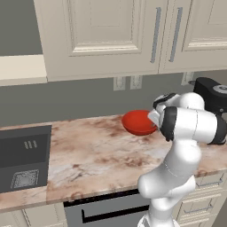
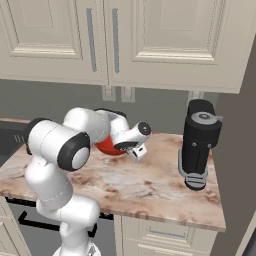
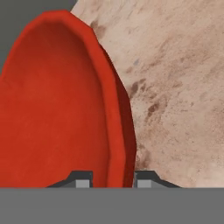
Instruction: Place the two vegetables and bowl onto the tray for setting up a vegetable dip station.
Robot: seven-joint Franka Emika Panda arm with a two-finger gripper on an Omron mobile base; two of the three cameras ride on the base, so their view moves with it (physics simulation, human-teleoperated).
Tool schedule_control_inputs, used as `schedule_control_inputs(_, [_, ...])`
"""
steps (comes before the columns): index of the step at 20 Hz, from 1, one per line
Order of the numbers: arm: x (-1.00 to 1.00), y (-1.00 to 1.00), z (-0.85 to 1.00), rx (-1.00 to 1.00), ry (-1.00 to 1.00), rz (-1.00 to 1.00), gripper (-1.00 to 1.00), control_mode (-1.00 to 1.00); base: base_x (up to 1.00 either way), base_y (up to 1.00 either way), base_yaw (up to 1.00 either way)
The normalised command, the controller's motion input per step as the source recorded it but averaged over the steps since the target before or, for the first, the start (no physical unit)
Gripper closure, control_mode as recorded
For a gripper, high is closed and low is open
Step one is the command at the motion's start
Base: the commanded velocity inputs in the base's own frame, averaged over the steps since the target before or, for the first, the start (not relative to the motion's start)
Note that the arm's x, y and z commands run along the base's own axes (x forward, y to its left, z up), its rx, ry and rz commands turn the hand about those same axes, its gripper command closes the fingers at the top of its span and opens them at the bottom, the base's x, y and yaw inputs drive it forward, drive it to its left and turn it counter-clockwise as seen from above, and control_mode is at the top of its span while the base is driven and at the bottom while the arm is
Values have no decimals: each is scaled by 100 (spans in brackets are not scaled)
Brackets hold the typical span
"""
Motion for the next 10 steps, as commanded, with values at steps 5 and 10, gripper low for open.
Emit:
schedule_control_inputs(5, [-41,0,15,0,0,-9,100,-100,0,0,0])
schedule_control_inputs(10, [-51,0,22,0,0,-10,100,-100,0,0,0])
